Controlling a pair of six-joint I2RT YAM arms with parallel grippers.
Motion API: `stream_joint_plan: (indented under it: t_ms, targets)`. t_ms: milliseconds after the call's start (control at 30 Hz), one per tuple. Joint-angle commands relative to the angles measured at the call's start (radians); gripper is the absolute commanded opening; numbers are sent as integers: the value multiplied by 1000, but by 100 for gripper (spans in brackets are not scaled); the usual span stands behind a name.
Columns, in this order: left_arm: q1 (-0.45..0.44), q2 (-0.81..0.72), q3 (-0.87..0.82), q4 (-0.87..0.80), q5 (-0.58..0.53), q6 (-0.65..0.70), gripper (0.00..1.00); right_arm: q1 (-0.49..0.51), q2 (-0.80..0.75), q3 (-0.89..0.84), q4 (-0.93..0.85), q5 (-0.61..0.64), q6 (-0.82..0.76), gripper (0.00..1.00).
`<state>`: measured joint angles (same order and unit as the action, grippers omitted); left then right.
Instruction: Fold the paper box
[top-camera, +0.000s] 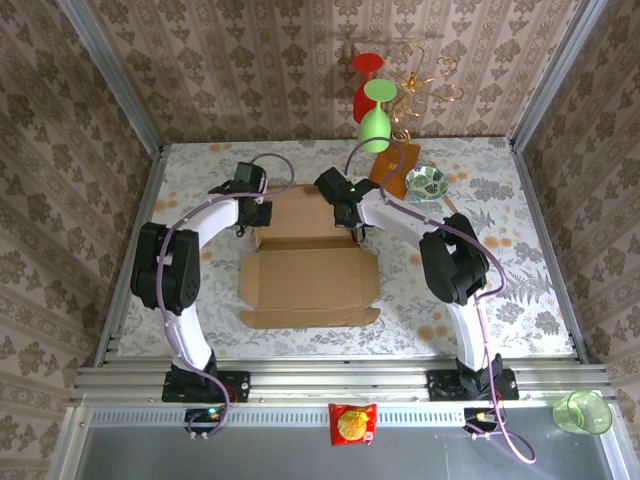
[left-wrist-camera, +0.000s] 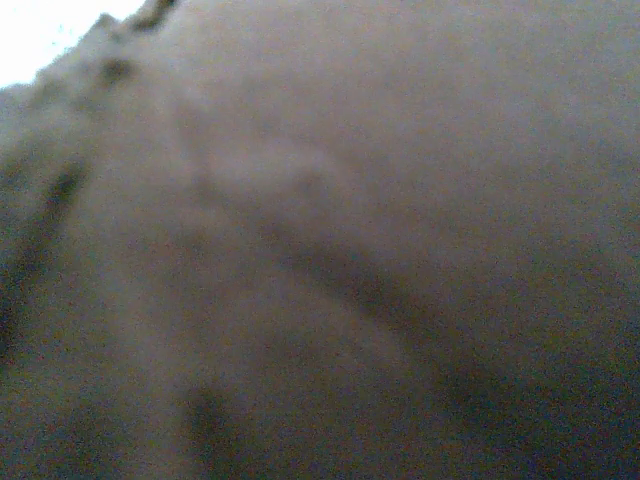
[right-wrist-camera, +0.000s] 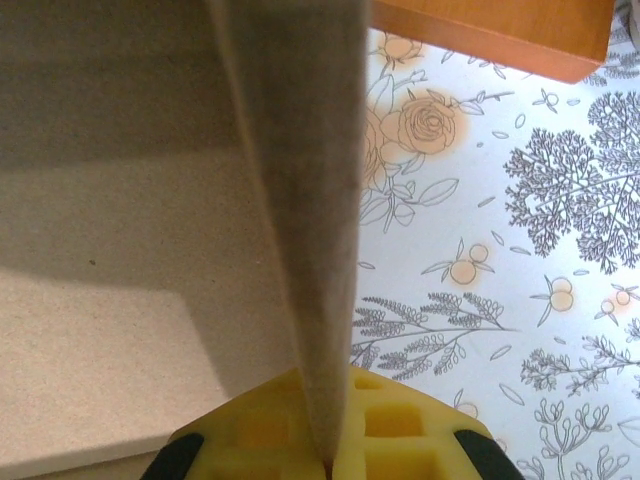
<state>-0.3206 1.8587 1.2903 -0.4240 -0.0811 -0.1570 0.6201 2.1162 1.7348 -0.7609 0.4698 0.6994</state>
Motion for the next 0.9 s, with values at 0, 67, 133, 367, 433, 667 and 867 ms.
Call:
stream_joint_plan:
  t_ms: [0,67,133,367,433,667,867]
  targets:
    - [-8,42,30,-141,-45,-47,0,4,59,63,-144,29,99,0]
    - [-8,52,51,-165,-39,-63,0,6,75,93,-183,31,116,0]
    - [-8,54,64,-176,-35,-78,0,7,79,106,-202,32,129,0]
    - [-8,19,109,-185,51,-100,30,1,70,114,-222,15,164,0]
    - [-3,-2,131,-202,86,-127,42,0,61,112,-226,10,175,0]
    - [25,-94,154,-189,255,-284,53,-24,44,103,-233,-35,230,0]
    - [34,-152,197,-199,345,-429,55,-31,41,102,-252,-56,279,0]
